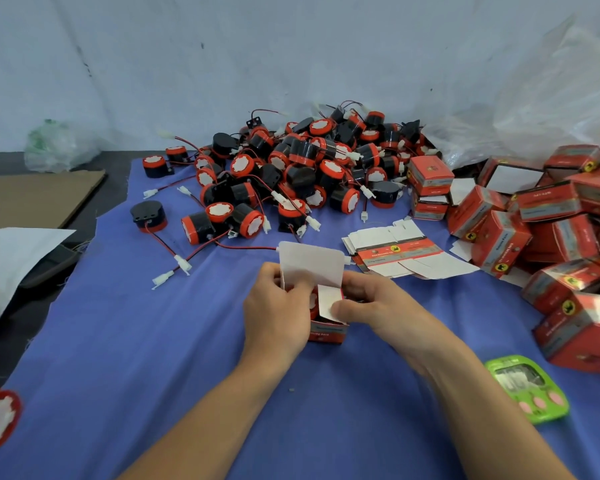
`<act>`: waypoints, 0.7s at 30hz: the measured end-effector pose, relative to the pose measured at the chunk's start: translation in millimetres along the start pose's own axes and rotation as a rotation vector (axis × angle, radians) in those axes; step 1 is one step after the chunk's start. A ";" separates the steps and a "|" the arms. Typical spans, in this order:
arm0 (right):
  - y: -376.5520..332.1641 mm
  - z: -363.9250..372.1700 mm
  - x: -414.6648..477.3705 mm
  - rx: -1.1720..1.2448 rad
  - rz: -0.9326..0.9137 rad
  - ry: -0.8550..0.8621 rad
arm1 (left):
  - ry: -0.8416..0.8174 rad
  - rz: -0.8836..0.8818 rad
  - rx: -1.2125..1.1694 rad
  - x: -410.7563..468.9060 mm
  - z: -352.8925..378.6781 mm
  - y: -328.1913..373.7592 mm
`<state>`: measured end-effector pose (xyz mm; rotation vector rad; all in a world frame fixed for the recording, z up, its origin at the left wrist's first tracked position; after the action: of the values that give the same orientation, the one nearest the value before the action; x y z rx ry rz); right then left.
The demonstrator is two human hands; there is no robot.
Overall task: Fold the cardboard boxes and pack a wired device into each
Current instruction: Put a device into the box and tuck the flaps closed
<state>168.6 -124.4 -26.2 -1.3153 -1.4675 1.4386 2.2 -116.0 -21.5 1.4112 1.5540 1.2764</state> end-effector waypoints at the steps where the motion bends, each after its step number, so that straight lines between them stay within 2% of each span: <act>1: -0.3 -1.2 0.1 0.024 -0.001 0.029 | -0.071 0.012 -0.016 0.4 2.3 1.0; 4: 0.6 -9.7 -1.0 0.146 -0.010 0.202 | -0.515 0.039 -0.298 1.5 14.6 7.0; 6: 3.2 -12.8 -1.9 0.219 0.002 0.293 | -0.696 -0.002 -0.410 4.8 11.7 13.0; 11: 3.3 -10.9 -3.2 0.222 0.004 0.331 | -0.609 0.009 -0.353 16.3 1.1 -3.6; 15: 3.0 -17.2 -3.5 0.063 -0.002 0.357 | -0.529 0.080 -0.322 19.5 1.4 -3.1; 18: 3.7 -19.0 -2.7 0.006 0.037 0.370 | -0.547 0.079 -0.320 20.7 2.9 -3.9; 21: 0.6 -18.4 -3.9 -0.077 0.028 0.464 | -0.637 0.082 -0.305 15.1 4.8 -3.1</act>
<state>187.2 -123.0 -23.3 -1.5925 -1.2044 1.0082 2.9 -100.1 -23.9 1.4926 0.8457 0.9242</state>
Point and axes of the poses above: each hand's wrist, its own x-axis towards the middle knuckle, its own z-axis out of the palm, y = z × x, the point moved 6 cm from there along x, towards the middle knuckle, and after that the axes turned 7 degrees about z, right-handed, at the moved point
